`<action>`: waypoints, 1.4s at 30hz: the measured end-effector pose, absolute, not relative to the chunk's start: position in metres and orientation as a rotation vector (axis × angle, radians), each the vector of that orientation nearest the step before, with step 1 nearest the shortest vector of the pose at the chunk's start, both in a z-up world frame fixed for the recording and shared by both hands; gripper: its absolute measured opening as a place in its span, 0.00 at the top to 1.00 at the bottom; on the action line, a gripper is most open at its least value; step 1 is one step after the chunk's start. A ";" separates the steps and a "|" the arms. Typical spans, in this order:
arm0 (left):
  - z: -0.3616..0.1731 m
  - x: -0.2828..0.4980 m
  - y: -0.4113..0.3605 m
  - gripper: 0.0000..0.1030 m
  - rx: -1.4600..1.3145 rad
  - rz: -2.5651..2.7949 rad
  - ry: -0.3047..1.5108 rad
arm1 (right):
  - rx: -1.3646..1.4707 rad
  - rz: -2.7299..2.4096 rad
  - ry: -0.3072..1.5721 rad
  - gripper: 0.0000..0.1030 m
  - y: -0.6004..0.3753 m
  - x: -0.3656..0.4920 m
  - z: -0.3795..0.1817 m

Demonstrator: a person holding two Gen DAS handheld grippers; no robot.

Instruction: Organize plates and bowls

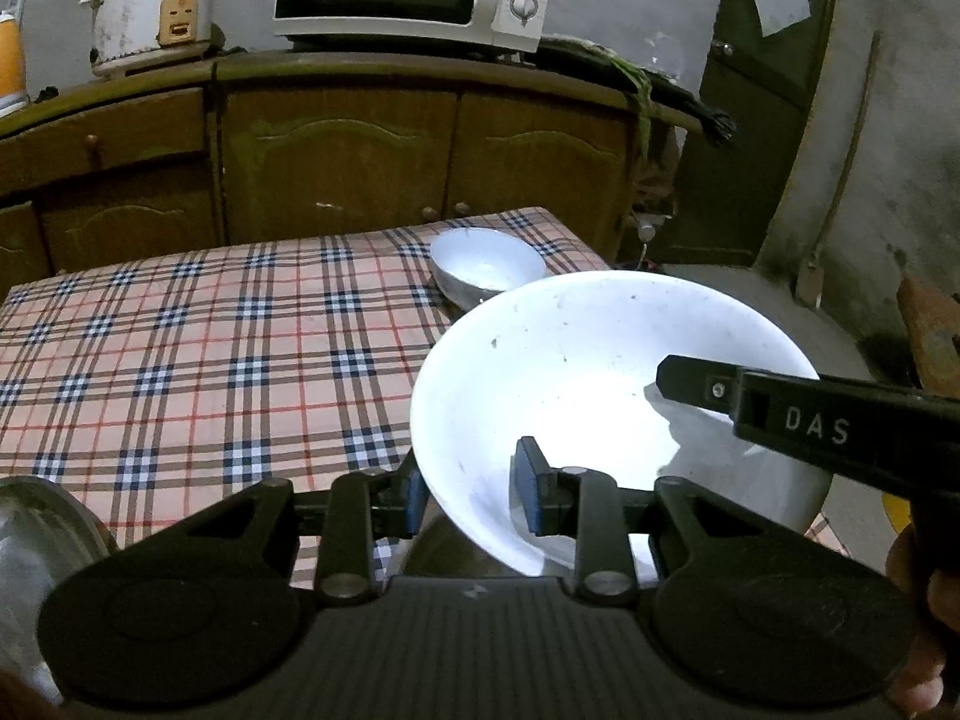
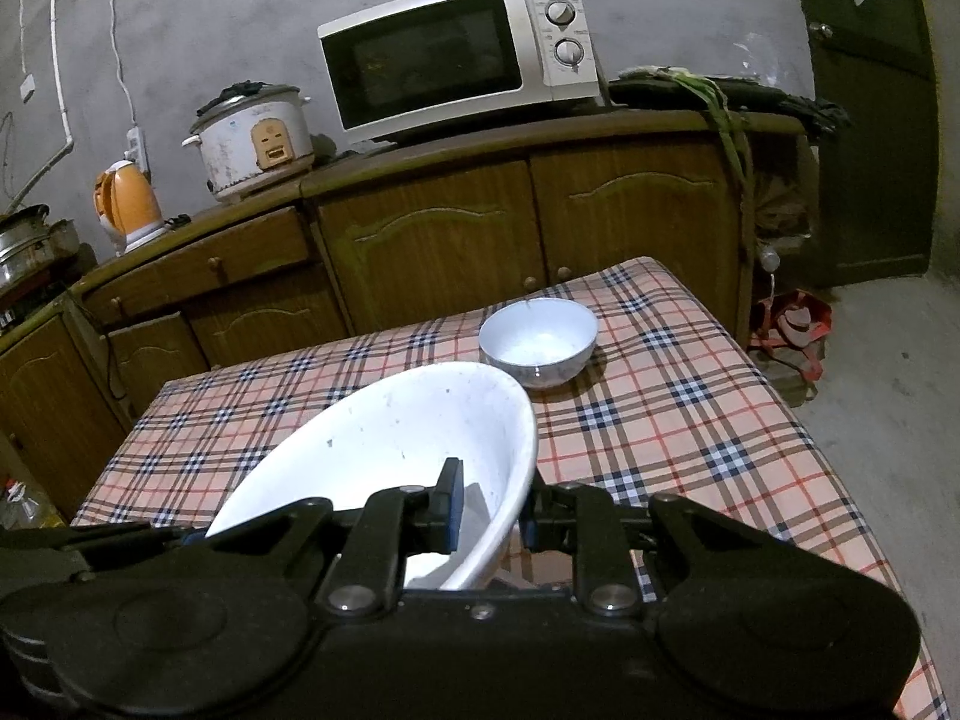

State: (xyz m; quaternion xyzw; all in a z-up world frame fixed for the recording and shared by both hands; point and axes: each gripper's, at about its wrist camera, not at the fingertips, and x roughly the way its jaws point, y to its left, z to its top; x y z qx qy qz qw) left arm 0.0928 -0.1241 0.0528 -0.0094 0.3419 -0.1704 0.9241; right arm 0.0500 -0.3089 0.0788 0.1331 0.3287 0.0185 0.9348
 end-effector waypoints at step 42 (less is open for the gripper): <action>-0.003 0.071 -0.122 0.71 0.063 -0.383 0.840 | 0.282 0.028 0.865 0.76 -0.301 0.009 0.004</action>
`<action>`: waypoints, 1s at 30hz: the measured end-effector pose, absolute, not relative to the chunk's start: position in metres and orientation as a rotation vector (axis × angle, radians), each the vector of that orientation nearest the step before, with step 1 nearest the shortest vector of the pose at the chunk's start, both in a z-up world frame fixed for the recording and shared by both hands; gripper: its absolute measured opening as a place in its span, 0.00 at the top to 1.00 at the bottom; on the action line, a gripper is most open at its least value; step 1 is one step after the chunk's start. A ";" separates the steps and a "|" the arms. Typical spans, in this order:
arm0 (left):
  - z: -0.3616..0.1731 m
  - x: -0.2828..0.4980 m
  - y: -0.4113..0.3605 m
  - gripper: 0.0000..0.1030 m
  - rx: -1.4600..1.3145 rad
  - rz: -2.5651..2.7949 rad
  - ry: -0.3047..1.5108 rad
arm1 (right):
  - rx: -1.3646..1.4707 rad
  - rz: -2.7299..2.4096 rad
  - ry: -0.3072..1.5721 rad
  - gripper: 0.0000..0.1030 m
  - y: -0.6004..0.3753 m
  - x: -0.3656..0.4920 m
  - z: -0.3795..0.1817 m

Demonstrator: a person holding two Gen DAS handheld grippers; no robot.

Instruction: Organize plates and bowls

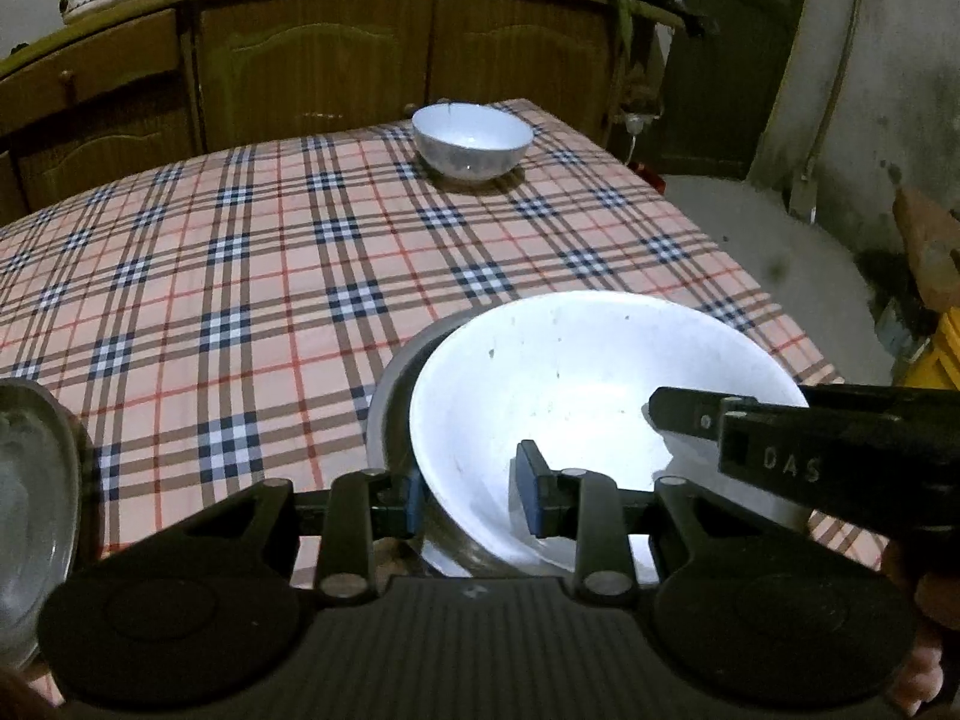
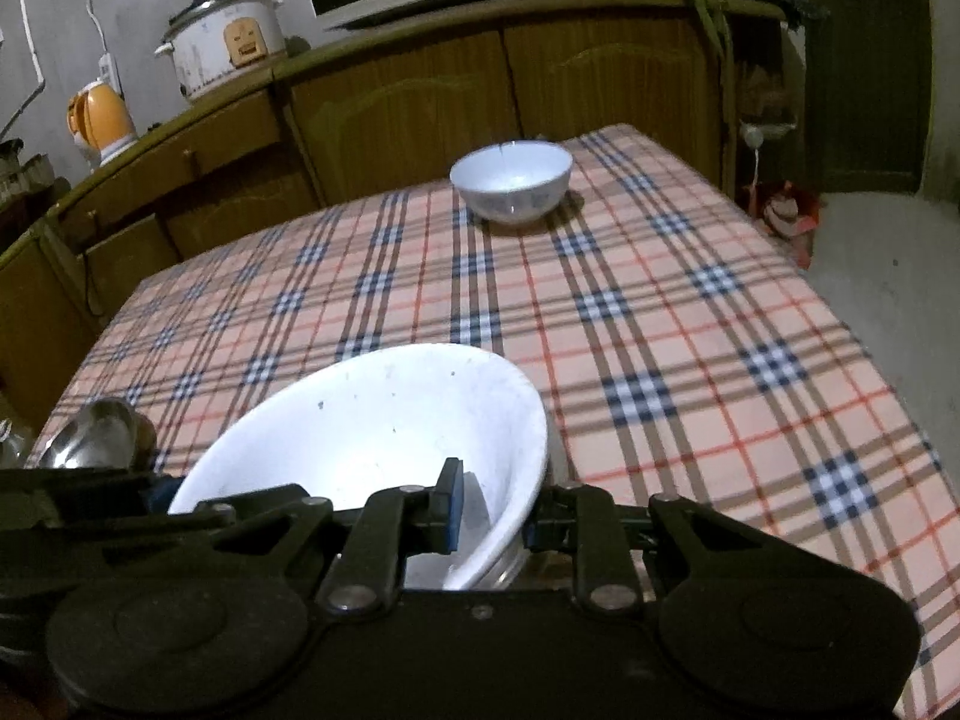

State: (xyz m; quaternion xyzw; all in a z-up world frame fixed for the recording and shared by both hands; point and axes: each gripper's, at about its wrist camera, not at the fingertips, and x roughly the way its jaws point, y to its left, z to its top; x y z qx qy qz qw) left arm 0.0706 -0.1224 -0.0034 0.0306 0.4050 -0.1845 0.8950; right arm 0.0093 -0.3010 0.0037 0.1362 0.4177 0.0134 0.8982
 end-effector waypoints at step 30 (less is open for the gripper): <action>-0.015 0.076 -0.121 0.54 0.057 -0.416 0.842 | 0.310 0.059 0.919 0.76 -0.303 0.021 -0.023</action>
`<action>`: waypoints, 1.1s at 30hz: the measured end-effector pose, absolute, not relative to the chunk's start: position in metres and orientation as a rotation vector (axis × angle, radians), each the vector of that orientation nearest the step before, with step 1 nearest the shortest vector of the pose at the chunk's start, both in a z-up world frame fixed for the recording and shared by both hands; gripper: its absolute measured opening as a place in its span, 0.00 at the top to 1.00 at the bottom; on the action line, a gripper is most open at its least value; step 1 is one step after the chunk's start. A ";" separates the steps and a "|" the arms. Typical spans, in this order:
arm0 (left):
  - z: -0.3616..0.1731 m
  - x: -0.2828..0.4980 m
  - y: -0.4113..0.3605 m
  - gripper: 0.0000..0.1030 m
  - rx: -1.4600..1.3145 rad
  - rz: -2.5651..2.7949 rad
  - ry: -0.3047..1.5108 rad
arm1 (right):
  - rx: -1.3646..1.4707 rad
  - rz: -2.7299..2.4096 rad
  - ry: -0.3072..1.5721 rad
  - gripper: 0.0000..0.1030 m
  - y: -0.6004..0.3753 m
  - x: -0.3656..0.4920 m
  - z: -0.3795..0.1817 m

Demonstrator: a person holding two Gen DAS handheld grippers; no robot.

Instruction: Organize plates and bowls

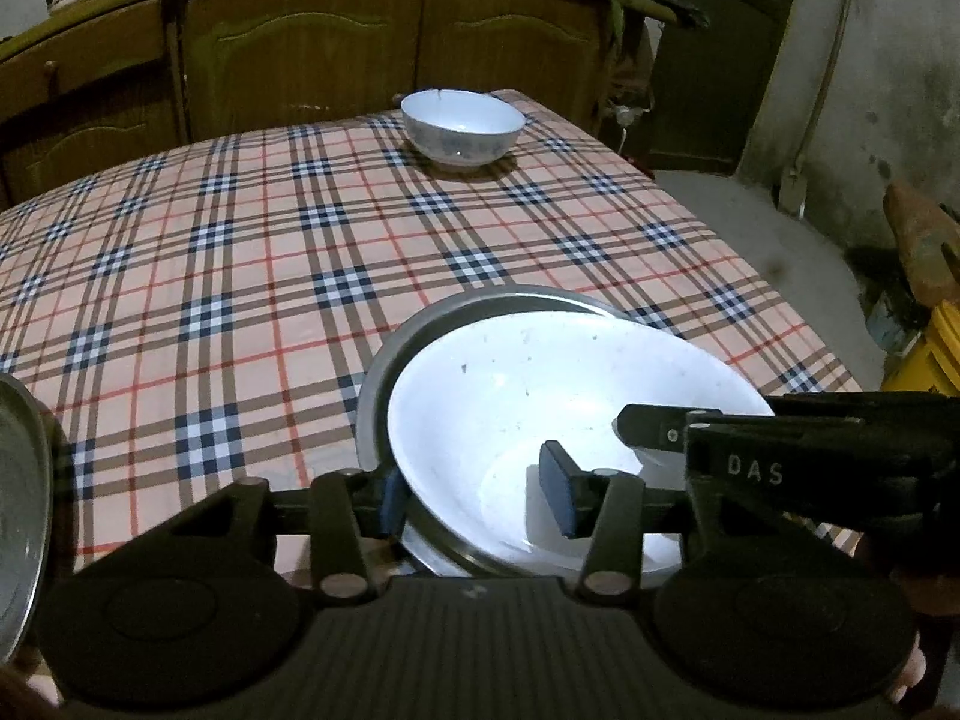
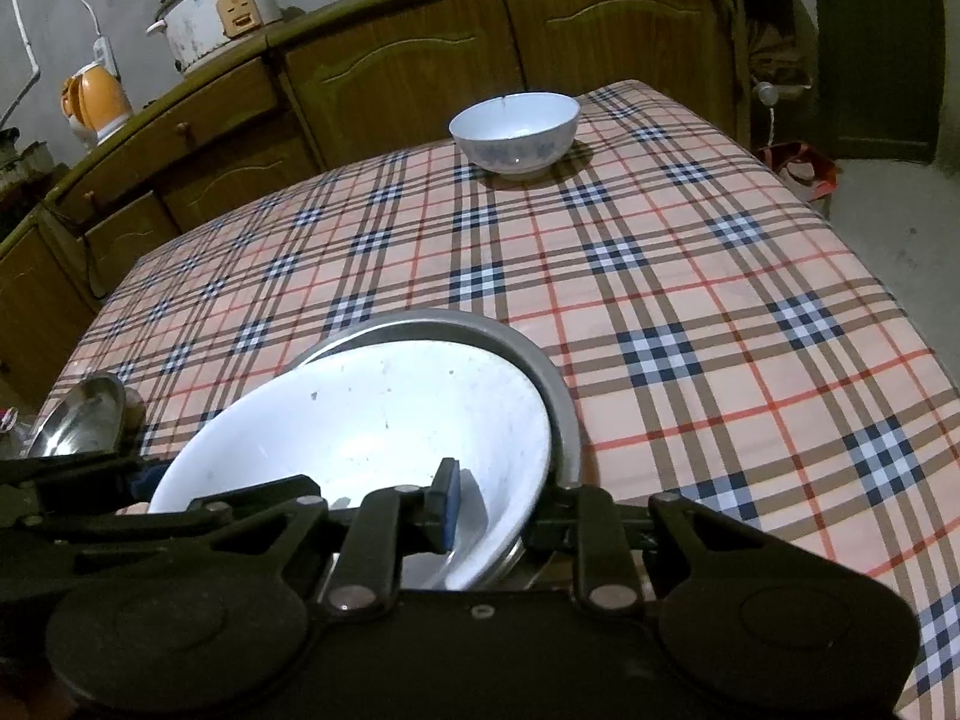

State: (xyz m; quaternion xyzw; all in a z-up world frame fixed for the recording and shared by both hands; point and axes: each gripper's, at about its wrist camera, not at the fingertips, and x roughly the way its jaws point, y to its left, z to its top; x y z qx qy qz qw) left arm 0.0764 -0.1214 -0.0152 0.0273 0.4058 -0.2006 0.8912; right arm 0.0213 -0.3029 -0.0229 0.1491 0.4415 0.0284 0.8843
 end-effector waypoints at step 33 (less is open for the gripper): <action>-0.032 0.086 -0.114 0.34 0.171 -0.318 0.877 | 0.250 0.126 0.968 0.51 -0.308 0.031 -0.004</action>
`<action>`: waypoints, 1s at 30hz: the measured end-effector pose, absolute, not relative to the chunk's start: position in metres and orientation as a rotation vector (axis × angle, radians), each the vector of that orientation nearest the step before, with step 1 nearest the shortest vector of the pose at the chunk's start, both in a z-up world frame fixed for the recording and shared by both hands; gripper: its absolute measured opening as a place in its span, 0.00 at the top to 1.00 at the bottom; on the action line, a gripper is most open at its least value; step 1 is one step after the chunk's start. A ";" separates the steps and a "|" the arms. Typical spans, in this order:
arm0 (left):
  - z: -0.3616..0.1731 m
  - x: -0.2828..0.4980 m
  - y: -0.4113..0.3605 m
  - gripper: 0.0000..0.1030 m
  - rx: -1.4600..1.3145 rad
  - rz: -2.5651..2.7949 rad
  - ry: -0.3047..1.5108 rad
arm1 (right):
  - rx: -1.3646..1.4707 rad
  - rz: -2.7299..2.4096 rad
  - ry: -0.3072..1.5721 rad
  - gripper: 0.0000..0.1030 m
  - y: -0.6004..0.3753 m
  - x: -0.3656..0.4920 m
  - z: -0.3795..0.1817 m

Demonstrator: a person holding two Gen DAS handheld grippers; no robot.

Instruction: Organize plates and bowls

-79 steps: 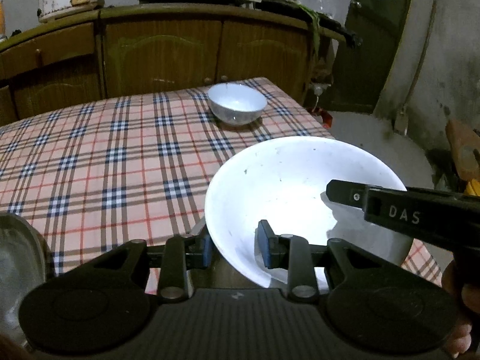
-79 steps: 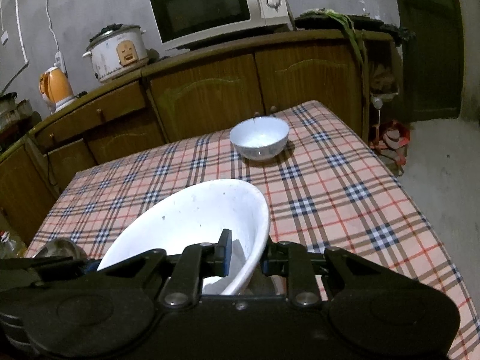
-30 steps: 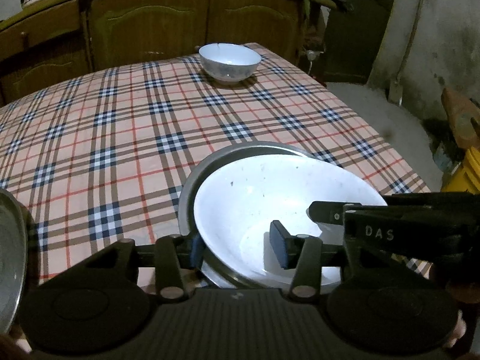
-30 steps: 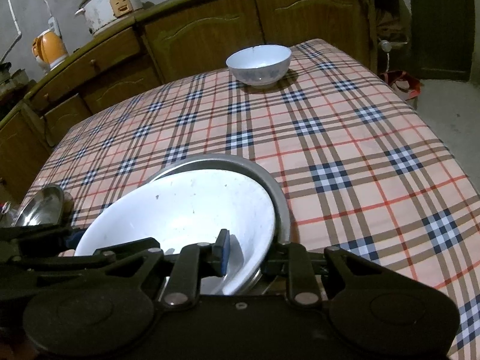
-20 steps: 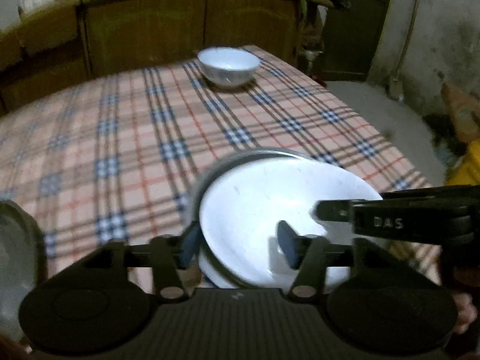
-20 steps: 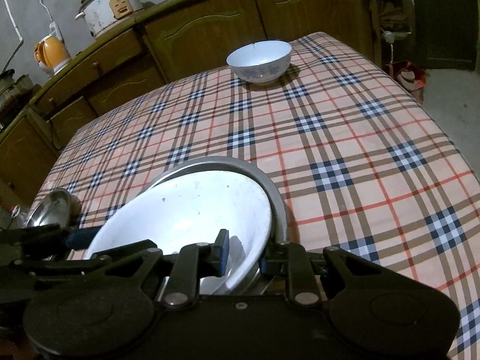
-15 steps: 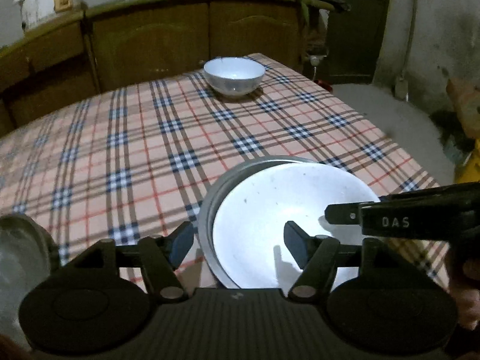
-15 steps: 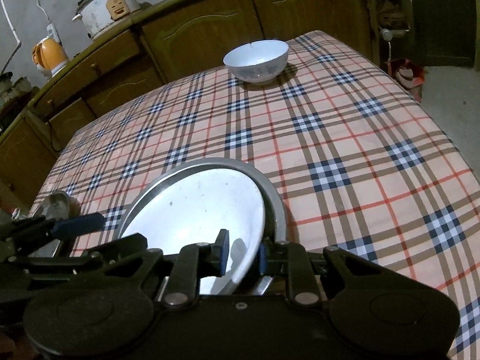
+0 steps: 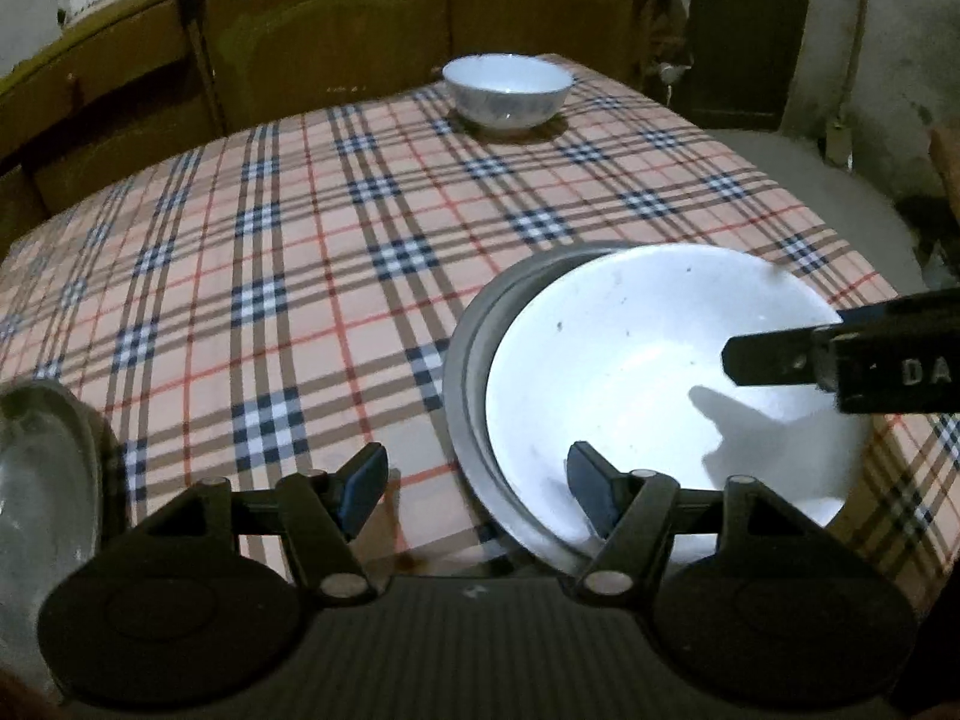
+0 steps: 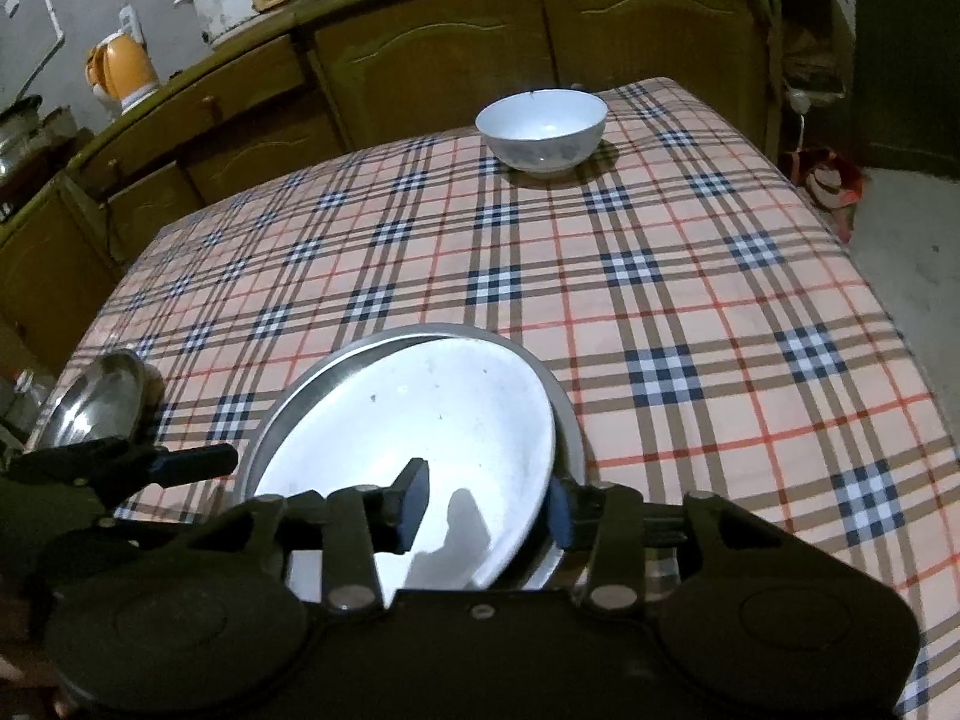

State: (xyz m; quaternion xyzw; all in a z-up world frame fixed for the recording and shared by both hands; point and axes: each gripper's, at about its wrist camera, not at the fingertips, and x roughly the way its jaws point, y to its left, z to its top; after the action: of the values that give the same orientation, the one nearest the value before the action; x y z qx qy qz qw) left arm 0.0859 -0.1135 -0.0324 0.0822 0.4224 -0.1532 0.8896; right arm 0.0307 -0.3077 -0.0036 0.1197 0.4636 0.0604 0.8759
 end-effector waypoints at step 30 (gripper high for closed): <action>0.010 0.100 -0.101 0.29 0.013 -0.317 0.805 | 0.173 -0.012 0.846 0.31 -0.326 0.037 0.018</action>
State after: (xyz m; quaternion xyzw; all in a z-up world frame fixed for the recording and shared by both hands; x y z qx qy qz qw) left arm 0.1003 -0.1008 0.0097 0.0064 0.3902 -0.1537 0.9078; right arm 0.0372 -0.3258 0.0180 0.0837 0.4102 -0.0057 0.9081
